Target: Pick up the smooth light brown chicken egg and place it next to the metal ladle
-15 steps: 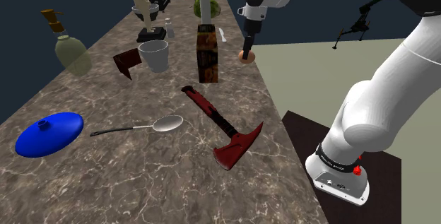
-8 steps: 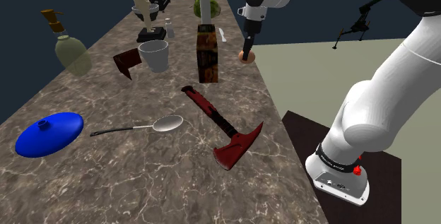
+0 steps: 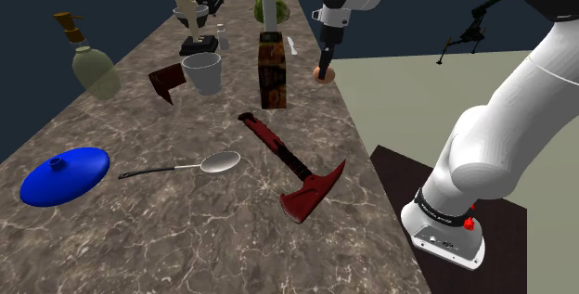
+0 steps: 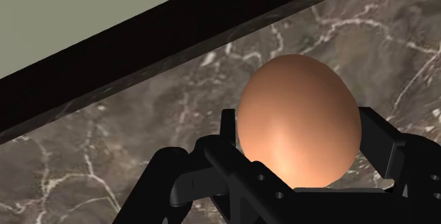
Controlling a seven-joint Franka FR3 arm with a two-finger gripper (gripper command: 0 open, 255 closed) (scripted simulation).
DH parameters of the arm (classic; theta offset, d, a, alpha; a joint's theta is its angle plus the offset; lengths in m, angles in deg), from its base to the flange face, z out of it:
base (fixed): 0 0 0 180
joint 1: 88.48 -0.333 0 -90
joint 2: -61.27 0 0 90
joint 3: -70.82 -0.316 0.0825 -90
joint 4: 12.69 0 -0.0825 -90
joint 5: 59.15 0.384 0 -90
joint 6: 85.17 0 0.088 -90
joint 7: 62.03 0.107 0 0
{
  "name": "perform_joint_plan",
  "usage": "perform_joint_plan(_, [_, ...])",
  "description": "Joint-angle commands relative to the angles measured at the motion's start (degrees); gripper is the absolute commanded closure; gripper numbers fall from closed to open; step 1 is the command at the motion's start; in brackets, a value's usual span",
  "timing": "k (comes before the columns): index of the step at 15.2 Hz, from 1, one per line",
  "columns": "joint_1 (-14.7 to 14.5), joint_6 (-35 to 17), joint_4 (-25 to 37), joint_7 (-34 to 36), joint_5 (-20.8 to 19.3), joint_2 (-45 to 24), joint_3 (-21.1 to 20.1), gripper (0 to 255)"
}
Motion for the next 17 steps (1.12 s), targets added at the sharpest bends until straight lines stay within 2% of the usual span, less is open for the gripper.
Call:
perform_joint_plan(1, [0.0, 0.7, 0.5, 0.2, -0.1, 0.2, 0.0, 255])
perform_joint_plan(17, [-0.1, 12.7, 11.4, 2.7, -1.1, 1.7, -0.5, 255])
